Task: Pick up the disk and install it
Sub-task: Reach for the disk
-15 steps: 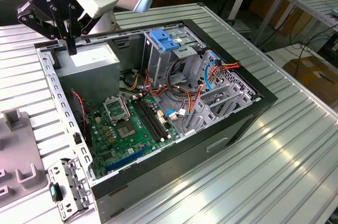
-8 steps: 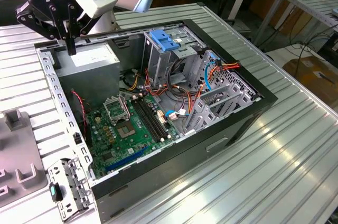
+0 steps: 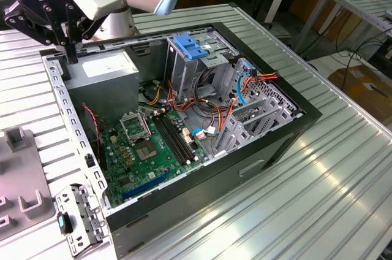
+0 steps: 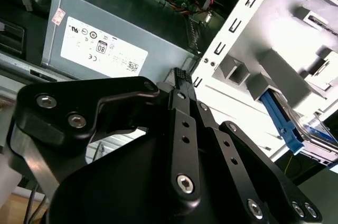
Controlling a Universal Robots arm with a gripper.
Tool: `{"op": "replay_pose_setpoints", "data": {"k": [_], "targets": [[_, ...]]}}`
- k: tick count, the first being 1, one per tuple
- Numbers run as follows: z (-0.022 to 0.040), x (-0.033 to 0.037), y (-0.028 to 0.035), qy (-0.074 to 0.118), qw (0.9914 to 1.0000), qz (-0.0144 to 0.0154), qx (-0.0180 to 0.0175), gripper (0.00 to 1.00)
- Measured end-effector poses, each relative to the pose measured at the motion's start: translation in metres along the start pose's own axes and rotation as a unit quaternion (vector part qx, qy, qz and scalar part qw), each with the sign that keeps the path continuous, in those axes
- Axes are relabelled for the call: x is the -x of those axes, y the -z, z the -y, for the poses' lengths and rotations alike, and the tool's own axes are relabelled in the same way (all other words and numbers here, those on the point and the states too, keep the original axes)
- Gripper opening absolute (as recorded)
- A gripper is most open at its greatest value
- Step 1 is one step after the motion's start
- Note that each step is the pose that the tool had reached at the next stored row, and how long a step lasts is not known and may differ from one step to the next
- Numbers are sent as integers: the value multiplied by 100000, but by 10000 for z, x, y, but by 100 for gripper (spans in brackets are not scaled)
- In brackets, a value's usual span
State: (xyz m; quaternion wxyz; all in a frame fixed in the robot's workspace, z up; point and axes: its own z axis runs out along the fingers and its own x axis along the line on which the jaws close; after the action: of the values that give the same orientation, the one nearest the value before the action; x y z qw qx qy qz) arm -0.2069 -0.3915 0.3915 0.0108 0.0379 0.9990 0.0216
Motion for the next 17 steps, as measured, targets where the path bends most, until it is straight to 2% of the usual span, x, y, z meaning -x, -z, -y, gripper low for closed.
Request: {"op": "replay_pose_setpoints", "data": {"k": [3,17], "targets": [[-15,-81,0,-5,100000,2,3,11],[-33,-311,2,-5,100000,-24,0,11]]}}
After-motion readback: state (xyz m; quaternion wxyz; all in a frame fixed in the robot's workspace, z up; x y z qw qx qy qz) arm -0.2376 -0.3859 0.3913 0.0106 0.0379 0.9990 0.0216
